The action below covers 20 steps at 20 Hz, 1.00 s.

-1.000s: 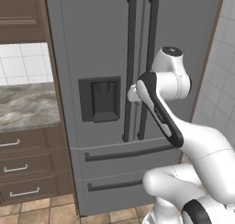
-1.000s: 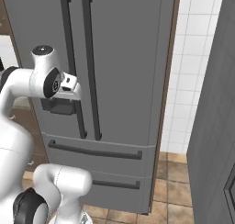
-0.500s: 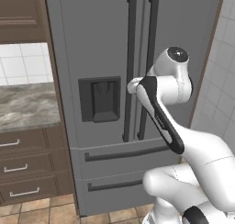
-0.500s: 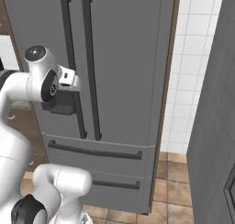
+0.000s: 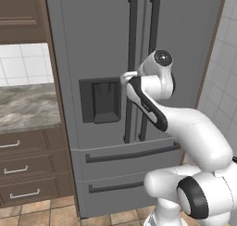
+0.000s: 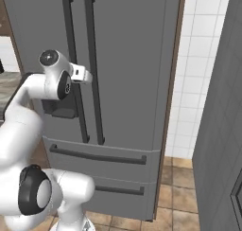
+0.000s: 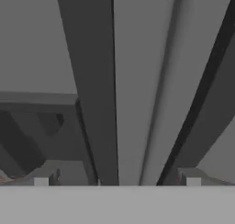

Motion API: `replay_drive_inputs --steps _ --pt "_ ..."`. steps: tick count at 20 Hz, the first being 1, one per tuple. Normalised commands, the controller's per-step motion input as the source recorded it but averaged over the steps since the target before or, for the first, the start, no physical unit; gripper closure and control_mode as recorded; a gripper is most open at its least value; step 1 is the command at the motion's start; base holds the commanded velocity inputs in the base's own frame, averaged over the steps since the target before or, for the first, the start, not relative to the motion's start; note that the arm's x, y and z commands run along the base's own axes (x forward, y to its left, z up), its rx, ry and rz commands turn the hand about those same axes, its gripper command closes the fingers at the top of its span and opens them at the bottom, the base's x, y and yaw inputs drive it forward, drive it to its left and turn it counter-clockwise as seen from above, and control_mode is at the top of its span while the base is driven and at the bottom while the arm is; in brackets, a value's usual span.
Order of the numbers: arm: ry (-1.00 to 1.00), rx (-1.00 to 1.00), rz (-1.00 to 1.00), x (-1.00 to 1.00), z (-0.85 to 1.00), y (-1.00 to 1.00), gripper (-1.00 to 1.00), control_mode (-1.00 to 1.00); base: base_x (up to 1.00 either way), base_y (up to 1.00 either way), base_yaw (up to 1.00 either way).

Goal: Take the lemon wedge from the fridge and place it on the plate with fish on the dining counter.

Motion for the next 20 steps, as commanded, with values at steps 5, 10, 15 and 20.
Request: replay_drive_inputs --steps 5,10,15,20 --pt "0.0 0.0 -0.01 0.83 0.0 0.32 -1.0 -1.0 0.0 0.0 0.0" --pt "0.0 0.0 0.0 0.49 0.0 0.02 -1.0 -1.0 0.0 0.0 0.0" --pt "0.0 0.0 0.0 0.59 -0.03 0.0 -1.0 -1.0 0.0 0.0 0.0" --pt "-0.01 0.0 0.0 0.3 -0.07 0.0 1.0 -1.0 0.0 0.0 0.0"
